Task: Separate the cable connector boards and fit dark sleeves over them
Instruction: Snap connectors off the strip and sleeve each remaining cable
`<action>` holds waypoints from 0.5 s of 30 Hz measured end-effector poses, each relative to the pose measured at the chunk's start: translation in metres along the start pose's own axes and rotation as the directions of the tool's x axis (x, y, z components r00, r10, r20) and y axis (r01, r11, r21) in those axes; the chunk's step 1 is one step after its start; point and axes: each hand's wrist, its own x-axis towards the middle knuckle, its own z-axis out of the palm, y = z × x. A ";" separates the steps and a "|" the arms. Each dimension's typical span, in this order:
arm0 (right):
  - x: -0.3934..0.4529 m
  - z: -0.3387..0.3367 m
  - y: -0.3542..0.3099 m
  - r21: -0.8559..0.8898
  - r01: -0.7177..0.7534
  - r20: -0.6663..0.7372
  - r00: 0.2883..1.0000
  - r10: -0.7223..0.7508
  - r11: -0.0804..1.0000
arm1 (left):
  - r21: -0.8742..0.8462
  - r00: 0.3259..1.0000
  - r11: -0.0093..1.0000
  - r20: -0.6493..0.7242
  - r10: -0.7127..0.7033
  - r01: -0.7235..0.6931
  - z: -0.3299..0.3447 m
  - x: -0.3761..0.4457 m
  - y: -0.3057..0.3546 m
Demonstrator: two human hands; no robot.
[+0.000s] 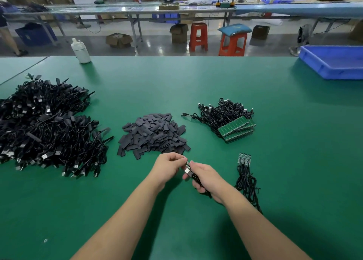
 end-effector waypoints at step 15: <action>0.002 -0.007 0.010 0.332 -0.019 0.028 1.000 0.010 0.943 | 0.798 0.813 0.396 -0.553 0.183 0.454 -0.141 0.026 -0.040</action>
